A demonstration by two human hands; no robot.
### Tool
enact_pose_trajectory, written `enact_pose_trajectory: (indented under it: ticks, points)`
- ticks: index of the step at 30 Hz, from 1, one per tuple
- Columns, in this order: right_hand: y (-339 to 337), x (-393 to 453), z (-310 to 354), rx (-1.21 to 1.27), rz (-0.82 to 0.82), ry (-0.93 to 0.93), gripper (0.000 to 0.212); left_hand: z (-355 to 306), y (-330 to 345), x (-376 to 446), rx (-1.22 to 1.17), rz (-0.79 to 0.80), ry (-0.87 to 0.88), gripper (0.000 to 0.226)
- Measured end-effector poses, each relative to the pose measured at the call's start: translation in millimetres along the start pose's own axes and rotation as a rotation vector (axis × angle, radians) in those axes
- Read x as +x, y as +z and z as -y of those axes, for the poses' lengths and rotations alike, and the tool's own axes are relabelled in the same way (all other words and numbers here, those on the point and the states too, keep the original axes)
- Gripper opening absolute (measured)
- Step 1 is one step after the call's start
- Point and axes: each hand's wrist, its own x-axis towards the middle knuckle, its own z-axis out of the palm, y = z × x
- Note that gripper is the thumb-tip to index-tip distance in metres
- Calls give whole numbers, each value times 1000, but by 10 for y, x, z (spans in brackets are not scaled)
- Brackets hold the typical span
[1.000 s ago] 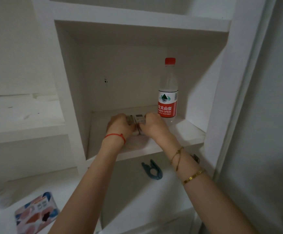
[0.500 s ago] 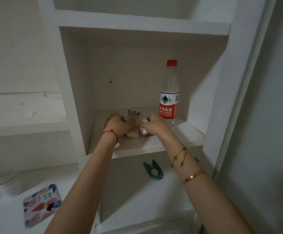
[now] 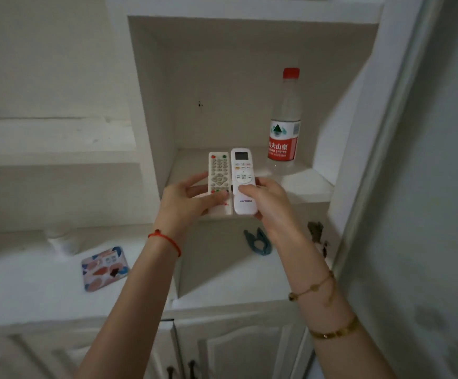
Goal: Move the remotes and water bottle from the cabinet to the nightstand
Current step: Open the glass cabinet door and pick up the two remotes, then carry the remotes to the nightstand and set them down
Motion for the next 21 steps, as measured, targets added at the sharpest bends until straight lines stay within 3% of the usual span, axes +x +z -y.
enact_pose_trajectory:
  ticks: [11, 21]
  points:
    - [-114, -1158, -687, -6, 174, 163, 38, 467, -306, -1546, -94, -140, -151, 46]
    - [57, -1921, -1180, -59, 379, 312, 39, 831, -563, -2683, -125, -308, -263, 51]
